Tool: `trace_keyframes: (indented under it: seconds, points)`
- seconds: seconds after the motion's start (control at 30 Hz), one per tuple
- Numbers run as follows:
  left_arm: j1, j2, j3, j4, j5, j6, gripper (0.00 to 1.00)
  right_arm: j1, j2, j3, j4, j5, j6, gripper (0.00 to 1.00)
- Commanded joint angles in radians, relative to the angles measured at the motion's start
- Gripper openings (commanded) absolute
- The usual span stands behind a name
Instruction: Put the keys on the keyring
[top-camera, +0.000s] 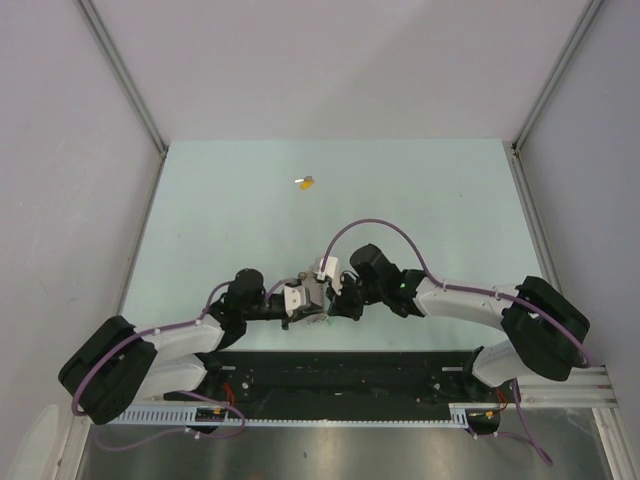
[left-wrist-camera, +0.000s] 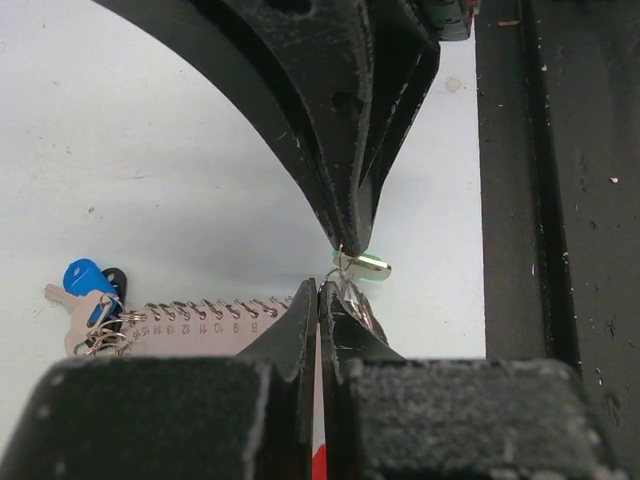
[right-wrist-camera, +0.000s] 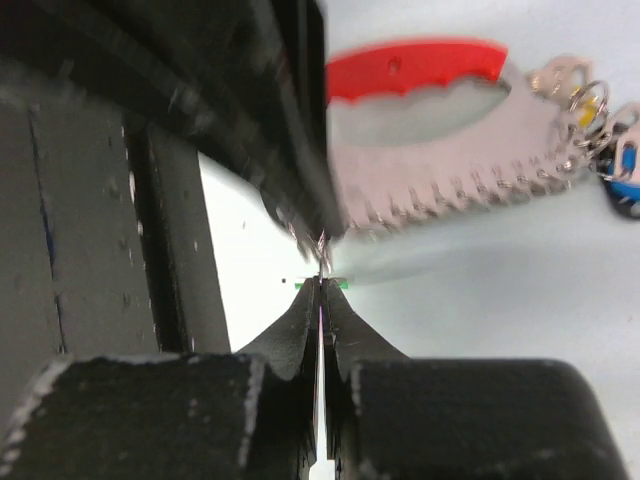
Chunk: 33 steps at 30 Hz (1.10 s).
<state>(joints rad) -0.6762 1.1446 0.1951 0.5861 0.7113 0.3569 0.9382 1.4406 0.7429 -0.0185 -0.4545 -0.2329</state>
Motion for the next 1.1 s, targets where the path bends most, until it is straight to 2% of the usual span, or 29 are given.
trace_keyframes:
  seconds: [0.0, 0.33, 0.67, 1.07]
  points:
    - [-0.017, -0.017, 0.015, 0.109, 0.065, -0.026, 0.00, -0.002, 0.014, 0.076, 0.204, 0.014, 0.053, 0.00]
    - [-0.017, -0.036, -0.006, 0.139, 0.050, -0.039, 0.00, -0.018, 0.027, 0.075, 0.206, 0.017, 0.076, 0.00]
    - [-0.011, -0.137, -0.082, 0.219, -0.070, -0.061, 0.00, -0.088, -0.006, 0.029, 0.166, -0.022, 0.089, 0.00]
    - [0.000, -0.135, -0.095, 0.254, -0.076, -0.079, 0.01, -0.119, -0.025, 0.016, 0.157, -0.032, 0.087, 0.00]
